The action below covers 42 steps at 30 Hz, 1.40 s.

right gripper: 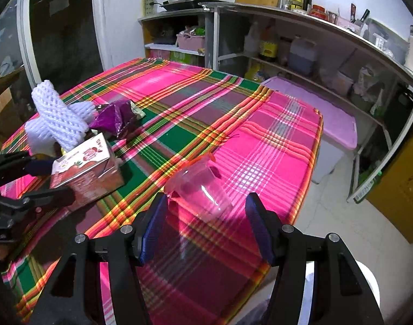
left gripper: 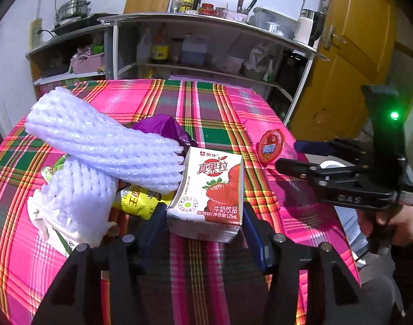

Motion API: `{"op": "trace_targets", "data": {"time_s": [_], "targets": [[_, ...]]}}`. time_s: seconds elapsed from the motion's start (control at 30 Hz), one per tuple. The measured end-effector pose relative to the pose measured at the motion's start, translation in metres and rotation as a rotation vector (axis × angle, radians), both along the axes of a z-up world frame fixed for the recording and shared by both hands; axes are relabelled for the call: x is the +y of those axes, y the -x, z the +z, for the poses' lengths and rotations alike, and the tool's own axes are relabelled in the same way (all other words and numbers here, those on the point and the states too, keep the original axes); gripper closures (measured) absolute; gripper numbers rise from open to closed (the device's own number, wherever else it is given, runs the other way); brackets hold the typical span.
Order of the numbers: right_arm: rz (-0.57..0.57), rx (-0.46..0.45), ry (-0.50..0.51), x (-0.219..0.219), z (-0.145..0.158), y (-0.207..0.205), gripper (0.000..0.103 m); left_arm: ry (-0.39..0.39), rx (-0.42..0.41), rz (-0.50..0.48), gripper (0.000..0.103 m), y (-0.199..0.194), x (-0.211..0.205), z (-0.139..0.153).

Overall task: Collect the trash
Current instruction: 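Grasp the strawberry milk carton with the left tool while the right tool grasps the clear plastic cup, then carry the carton and cup over the trash bin and open both tools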

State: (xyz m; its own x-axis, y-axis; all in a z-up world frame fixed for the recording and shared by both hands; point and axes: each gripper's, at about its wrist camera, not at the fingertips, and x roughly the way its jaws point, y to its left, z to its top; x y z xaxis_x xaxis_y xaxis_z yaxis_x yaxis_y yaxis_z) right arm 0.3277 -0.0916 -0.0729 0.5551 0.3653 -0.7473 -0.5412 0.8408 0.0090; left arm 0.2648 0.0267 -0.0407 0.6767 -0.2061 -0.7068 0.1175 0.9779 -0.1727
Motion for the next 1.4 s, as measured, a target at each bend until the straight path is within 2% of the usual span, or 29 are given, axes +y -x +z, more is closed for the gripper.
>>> {"op": "trace_targets", "data": {"time_s": [0.1, 0.17, 0.2, 0.33, 0.67, 1.07, 1.4], "targets": [[0.01, 0.008, -0.01, 0.002, 0.0, -0.001, 0.044, 0.003, -0.007, -0.002, 0.049, 0.003, 0.0, 0.001], [0.018, 0.01, -0.008, 0.004, -0.001, 0.0, 0.056, 0.004, -0.012, -0.003, 0.049, 0.005, 0.0, 0.001], [0.019, 0.011, -0.004, 0.005, -0.001, 0.001, 0.066, 0.004, -0.014, -0.004, 0.049, 0.006, 0.0, 0.001], [0.02, 0.015, -0.003, 0.005, -0.001, 0.005, 0.072, 0.004, -0.02, -0.009, 0.049, 0.01, -0.001, 0.002], [-0.021, 0.002, -0.051, -0.007, 0.013, 0.034, 0.074, 0.004, -0.054, -0.024, 0.049, 0.029, -0.007, 0.01], [-0.086, -0.028, -0.134, -0.035, 0.034, 0.106, 0.074, 0.023, -0.104, -0.039, 0.05, 0.076, -0.015, 0.027], [-0.189, -0.053, -0.187, -0.072, 0.047, 0.17, 0.074, 0.031, -0.148, -0.08, 0.049, 0.121, -0.034, 0.048]]}}
